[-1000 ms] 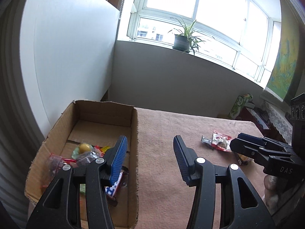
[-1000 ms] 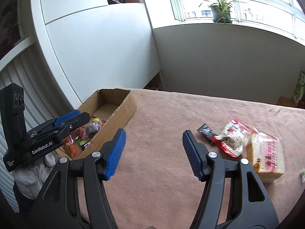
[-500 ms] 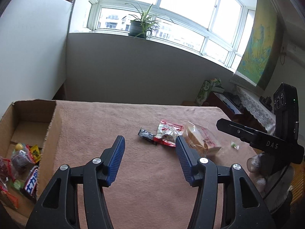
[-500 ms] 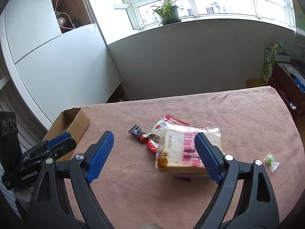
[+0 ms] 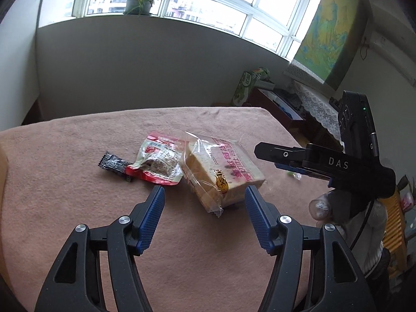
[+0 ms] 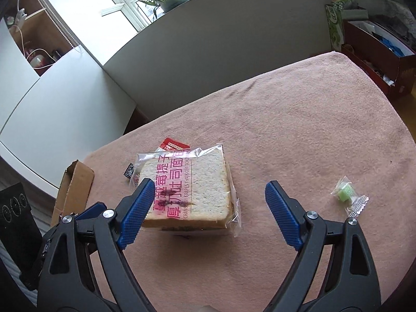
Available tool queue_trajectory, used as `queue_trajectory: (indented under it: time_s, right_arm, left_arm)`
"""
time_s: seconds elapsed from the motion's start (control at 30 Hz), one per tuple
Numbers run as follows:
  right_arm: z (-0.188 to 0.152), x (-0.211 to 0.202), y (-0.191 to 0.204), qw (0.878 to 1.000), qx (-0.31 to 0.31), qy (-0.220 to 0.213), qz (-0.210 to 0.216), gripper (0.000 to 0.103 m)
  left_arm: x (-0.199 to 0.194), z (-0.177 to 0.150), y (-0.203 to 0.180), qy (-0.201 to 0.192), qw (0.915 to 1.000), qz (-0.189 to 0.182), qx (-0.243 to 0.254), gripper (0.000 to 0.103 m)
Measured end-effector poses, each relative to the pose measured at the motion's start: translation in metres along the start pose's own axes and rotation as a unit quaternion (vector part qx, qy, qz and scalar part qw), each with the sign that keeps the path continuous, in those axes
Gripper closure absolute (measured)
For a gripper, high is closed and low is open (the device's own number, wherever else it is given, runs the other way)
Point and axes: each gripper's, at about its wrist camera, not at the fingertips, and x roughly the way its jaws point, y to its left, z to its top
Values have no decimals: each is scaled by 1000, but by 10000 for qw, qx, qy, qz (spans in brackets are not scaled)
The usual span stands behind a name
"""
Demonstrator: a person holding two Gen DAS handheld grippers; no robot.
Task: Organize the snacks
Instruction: 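Move both tools to opposite sides of the bagged bread loaf, then close both grippers on the bagged bread loaf and lift it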
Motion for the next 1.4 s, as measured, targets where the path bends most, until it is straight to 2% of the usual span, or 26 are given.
queue_trajectory:
  time_s: [0.13, 0.4, 0.5, 0.67, 0.77, 1.13, 1.4]
  right_arm:
    - [1, 8, -7, 9994, 170, 184, 229, 15]
    - [0, 29, -12, 9968, 385, 518, 461, 33]
    - [-2, 34, -10, 9962, 394, 599, 498, 36]
    - [-3, 35, -6, 9967, 362, 574, 441, 40]
    - [-3, 34, -3, 9970, 359, 548, 418, 43]
    - [-2, 23, 14, 9984, 176, 402, 351, 45]
    - [1, 15, 43, 9985, -13, 275, 480, 45]
  left_arm:
    - [16, 3, -3, 127, 9999, -78, -56, 39]
    - [30, 6, -9, 176, 9998, -92, -30, 39]
    - [35, 6, -11, 186, 9998, -70, -4, 40]
    - [40, 6, -10, 152, 9998, 91, 34, 56]
    - [40, 7, -7, 154, 9999, 31, 25, 60]
    - [23, 7, -11, -53, 9998, 95, 188, 61]
    - [-9, 9, -3, -331, 9991, 198, 195, 61]
